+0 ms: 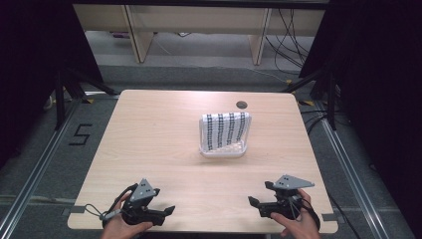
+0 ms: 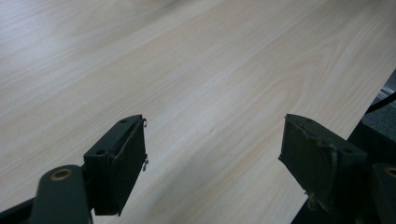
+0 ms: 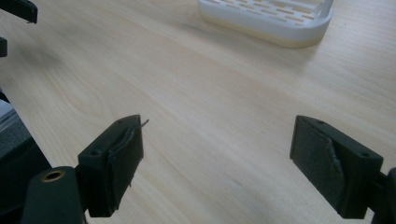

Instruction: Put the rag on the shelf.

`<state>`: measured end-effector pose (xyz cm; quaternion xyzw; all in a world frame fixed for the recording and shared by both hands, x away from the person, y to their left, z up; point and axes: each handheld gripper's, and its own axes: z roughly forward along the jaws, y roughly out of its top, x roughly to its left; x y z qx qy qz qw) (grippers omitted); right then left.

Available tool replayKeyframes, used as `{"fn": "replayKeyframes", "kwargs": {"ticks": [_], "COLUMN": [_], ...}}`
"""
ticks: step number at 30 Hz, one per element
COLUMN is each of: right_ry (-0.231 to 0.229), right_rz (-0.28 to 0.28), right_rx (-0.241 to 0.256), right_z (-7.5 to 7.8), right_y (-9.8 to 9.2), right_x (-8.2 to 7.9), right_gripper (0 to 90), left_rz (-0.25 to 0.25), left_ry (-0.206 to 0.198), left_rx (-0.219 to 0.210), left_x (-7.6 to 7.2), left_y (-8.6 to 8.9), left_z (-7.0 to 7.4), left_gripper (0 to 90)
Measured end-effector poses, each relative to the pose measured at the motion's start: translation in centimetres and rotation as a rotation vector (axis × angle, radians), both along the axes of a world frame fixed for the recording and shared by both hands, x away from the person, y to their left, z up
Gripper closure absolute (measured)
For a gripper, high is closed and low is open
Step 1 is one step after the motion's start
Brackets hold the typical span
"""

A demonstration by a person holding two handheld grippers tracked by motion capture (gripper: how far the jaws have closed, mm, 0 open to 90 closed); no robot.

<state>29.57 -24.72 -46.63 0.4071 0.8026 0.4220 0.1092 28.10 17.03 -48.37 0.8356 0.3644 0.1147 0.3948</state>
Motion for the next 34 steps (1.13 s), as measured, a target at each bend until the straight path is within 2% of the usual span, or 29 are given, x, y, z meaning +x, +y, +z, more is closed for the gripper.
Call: {"fn": "replayKeyframes", "kwargs": {"ticks": [3,4,6,8,9,12,15,16,18,19,21,24,27,29,30,33,34], "right_ry": [0.002,0.012,-0.009,0.028,0.004,0.021,0.007,0.005,0.0,0.022,0.03,0.031,0.025,0.006,0.011,0.001,0.014], "right_rz": [0.005,-0.008,0.01,0.0,0.007,-0.001,0.019,0.019,0.016,0.004,0.006,0.007,0.003,0.011,0.006,0.001,0.012], "right_rx": [-0.021,-0.018,-0.033,-0.01,-0.036,-0.035,-0.039,-0.042,-0.047,-0.035,-0.029,-0.031,-0.045,-0.047,-0.056,-0.057,-0.047], "right_z": [-0.3,-0.4,-0.6,-0.8,-0.9,-1.1,-1.3,-1.3,-1.3,-1.3,-1.4,-1.4,-1.4,-1.6,-1.5,-1.6,-1.7], "right_y": [-0.1,0.0,-0.2,-0.1,-0.4,-0.4,-0.4,-0.4,-0.4,-0.3,-0.3,-0.3,-0.4,-0.5,-0.6,-0.7,-0.7], "right_x": [-0.5,-0.8,-0.8,-1.2,-1.0,-1.1,-0.9,-0.9,-0.9,-1.1,-1.0,-1.0,-1.0,-0.8,-0.9,-0.8,-0.7], "right_gripper": [18.5,18.5,18.5,18.5,18.5,18.5,18.5,18.5,18.5,18.5,18.5,18.4,18.4,18.5,18.5,18.5,18.5], "left_rz": [0.012,0.004,0.015,0.002,0.004,0.011,0.008,0.022,0.027,0.017,0.021,0.023,0.023,0.022,0.023,0.017,0.026], "left_ry": [0.004,0.004,0.011,0.01,0.009,0.009,0.008,0.005,0.012,0.011,0.007,0.014,0.013,0.012,0.012,0.019,0.016], "left_rx": [-0.009,0.001,-0.006,0.001,-0.002,-0.016,-0.004,-0.025,-0.026,-0.012,0.0,-0.016,-0.011,-0.017,0.0,0.0,0.002], "left_x": [-0.3,-0.3,-0.5,-0.4,-0.4,-0.4,-0.3,-0.3,-0.4,-0.3,-0.2,-0.3,-0.2,-0.2,-0.2,-0.2,0.0], "left_y": [-0.1,0.1,-0.1,-0.1,-0.1,-0.1,0.1,0.0,0.1,0.2,0.3,0.3,0.3,0.3,0.4,0.4,0.5], "left_z": [-0.7,-0.8,-0.9,-0.8,-0.8,-0.9,-0.8,-0.9,-0.9,-0.8,-0.8,-0.9,-0.9,-1.0,-0.9,-1.0,-1.1], "left_gripper": [21.4,21.4,21.4,21.4,21.4,21.4,21.4,21.4,21.4,21.4,21.4,21.4,21.4,21.4,21.4,21.4,21.4]}}
